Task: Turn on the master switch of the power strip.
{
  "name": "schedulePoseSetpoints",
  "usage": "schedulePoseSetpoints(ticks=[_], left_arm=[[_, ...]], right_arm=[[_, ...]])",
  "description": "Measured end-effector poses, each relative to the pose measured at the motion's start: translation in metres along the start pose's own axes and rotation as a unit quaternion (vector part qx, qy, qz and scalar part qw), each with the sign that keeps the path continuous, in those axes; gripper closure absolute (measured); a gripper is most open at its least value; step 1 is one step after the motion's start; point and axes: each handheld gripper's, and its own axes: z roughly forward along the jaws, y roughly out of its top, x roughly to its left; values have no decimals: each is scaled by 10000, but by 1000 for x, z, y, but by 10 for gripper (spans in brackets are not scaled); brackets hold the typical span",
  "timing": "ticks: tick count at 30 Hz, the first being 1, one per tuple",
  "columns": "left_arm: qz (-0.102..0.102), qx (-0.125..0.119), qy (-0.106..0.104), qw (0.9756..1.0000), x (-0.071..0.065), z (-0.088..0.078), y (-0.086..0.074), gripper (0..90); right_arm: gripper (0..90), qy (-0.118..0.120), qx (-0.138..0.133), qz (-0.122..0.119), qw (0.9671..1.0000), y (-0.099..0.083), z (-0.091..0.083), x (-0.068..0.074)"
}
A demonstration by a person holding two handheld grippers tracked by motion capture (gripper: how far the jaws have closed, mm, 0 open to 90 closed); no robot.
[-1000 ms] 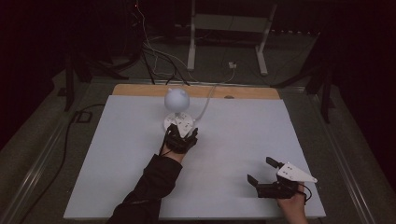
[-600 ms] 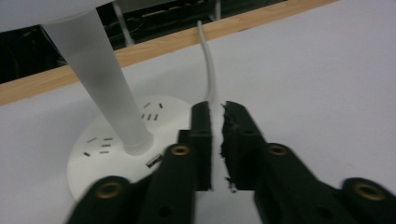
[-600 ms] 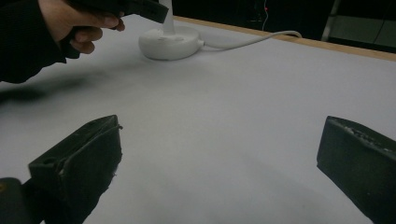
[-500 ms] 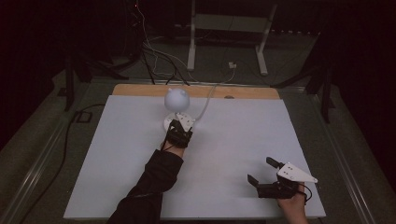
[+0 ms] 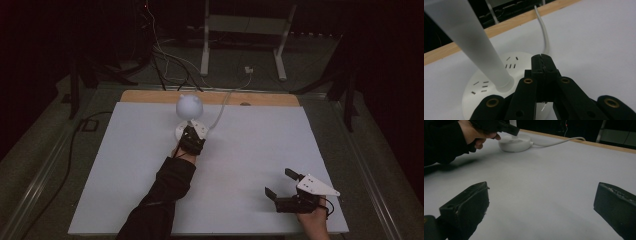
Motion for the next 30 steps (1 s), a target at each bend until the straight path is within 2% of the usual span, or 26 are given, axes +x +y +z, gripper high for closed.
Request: schedulePoseSetpoints(ticks=[4,6,13,15,18,21,24,26,30], left_arm=[[87,57,34,9999,0,4,0,900],[239,120,80,9996,-1,7,-1,900],[331,308,136,9989,-4,12,-3,900],[367,317,207,9986,-3,13,-4,900],[357,322,200,9986,-3,13,-3,900],[473,320,253,9980,-5,13,-4,900],[398,399,240,9981,-3,13,-2,900],[515,443,252,9974,-5,13,-2,900],[576,559,208,9966,-4,13,1,900]], right_arm=[[0,3,-6,4,10000,0,0,0],[0,7,-13,15,10000,0,-1,0],[0,2,-17,27,10000,0,-1,0],[0,-7,-16,27,10000,0,-1,0],[0,-12,-17,22,10000,0,-1,0],[0,-11,-6,21,10000,0,-1,0],[0,-10,-5,19,10000,0,-1,0],[0,-8,1,16,10000,0,0,0],[0,-6,10,8,10000,0,0,0]])
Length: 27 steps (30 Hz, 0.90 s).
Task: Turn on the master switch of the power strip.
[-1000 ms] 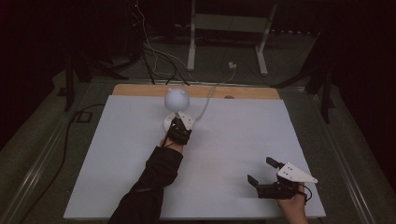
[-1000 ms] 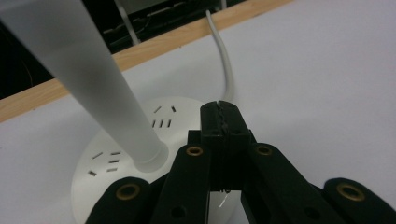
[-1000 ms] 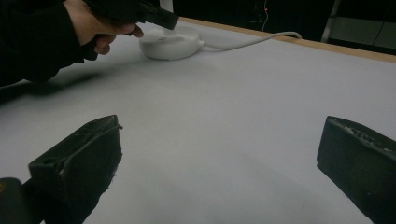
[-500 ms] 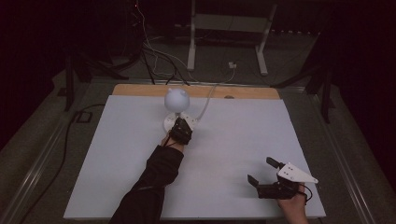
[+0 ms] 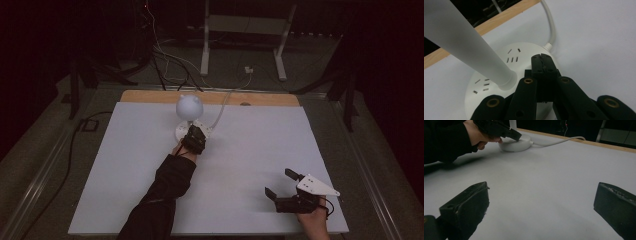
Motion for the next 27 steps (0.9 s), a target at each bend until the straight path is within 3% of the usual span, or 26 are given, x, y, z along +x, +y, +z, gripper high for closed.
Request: schedulePoseSetpoints(ticks=[5,6,12,14,22,27], left_arm=[[60,100,-76,9999,1,1,2,900],[249,172,-76,9995,1,1,4,900],[550,375,-89,9977,-1,0,8,900],[457,374,-154,9981,1,-1,8,900],[501,525,-215,9971,2,0,12,900],[658,676,-254,9952,3,1,17,900]], right_arm=[[0,2,5,-1,10000,0,0,0],[0,3,5,0,10000,0,0,0],[0,9,9,1,10000,0,0,1],[0,11,9,4,10000,0,0,1],[0,12,23,-3,10000,0,1,1],[0,17,16,-2,10000,0,0,2]])
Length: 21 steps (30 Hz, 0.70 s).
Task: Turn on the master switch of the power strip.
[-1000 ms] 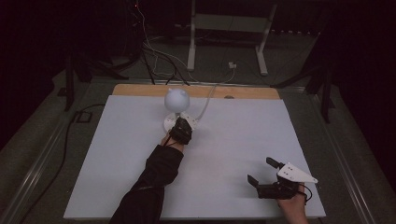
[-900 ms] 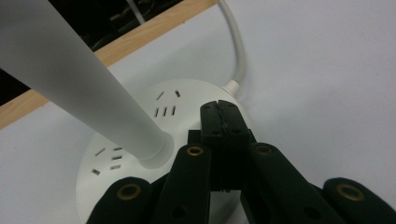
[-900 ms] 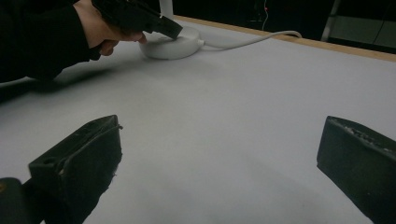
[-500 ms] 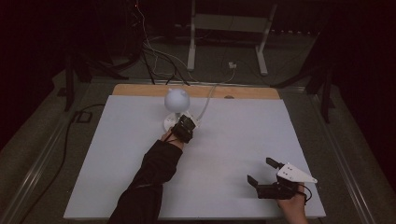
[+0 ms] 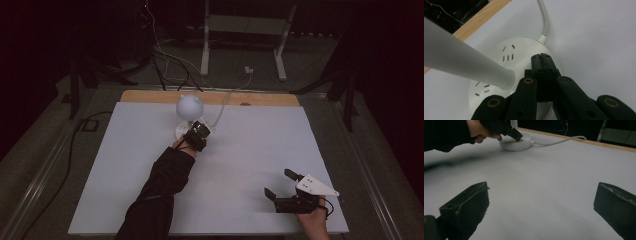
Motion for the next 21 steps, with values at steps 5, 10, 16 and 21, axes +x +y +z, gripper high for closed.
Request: schedulePoseSetpoints(ticks=[5,10,16,21], left_arm=[[156,167,-38,9997,1,0,5,900],[260,298,-83,9992,2,1,9,900],[382,413,-104,9984,2,1,12,900],[303,383,-181,9986,5,1,11,900]], right_arm=[[0,5,5,-15,10000,0,0,0],[0,0,-1,-26,10000,0,0,0],[0,12,5,-40,10000,0,0,1],[0,1,-12,-34,10000,1,0,1]])
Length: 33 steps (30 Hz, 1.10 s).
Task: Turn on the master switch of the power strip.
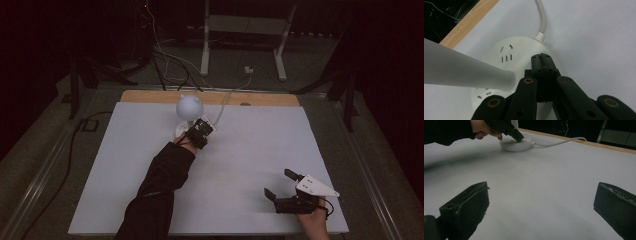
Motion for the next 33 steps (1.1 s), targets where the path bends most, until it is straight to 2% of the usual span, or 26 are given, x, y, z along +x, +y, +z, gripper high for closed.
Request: schedulePoseSetpoints(ticks=[1,3,4,6,7,8,9,10,12,14,16,19,22,25,27,33], left_arm=[[47,6,14,10000,-1,0,0,900],[-23,54,-49,10000,1,0,2,900],[79,32,29,10000,-1,0,1,900],[42,-3,104,9999,-3,-1,0,900],[195,-45,171,9997,-5,-1,-2,900],[257,-70,217,9994,-6,-1,-3,900],[95,-275,168,9994,-4,-1,-6,900],[29,-344,245,9991,-3,-2,-7,900],[-166,-526,167,9983,2,-3,-9,900],[-203,-558,184,9981,3,-3,-9,900],[-293,-655,57,9974,5,-3,-10,900],[-346,-652,52,9973,6,-2,-12,900],[-289,-644,85,9975,5,2,-13,900],[-324,-622,68,9975,4,3,-12,900],[-261,-646,88,9975,2,3,-12,900],[-243,-684,-5,9974,2,2,-13,900]], right_arm=[[0,0,18,-4,10000,0,0,0],[0,-1,11,-9,10000,0,0,0],[0,-2,-5,-25,10000,0,0,0],[0,-9,-7,-25,10000,0,0,1],[0,-32,-3,-22,10000,0,-1,0],[0,-32,-3,-22,10000,0,-1,0],[0,-36,-6,5,10000,0,-1,-2],[0,-35,-6,27,10000,0,-1,-2],[0,-41,-2,39,10000,-1,-1,-3],[0,-39,-2,41,10000,-1,-1,-3],[0,-34,-3,23,10000,-1,-1,-2],[0,-36,0,-4,10000,0,-1,-2],[0,-34,7,0,10000,0,-1,-2],[0,-37,5,9,10000,-1,-1,-2],[0,-36,6,15,10000,-1,-1,-2],[0,-42,11,6,10000,-1,-1,-3]])
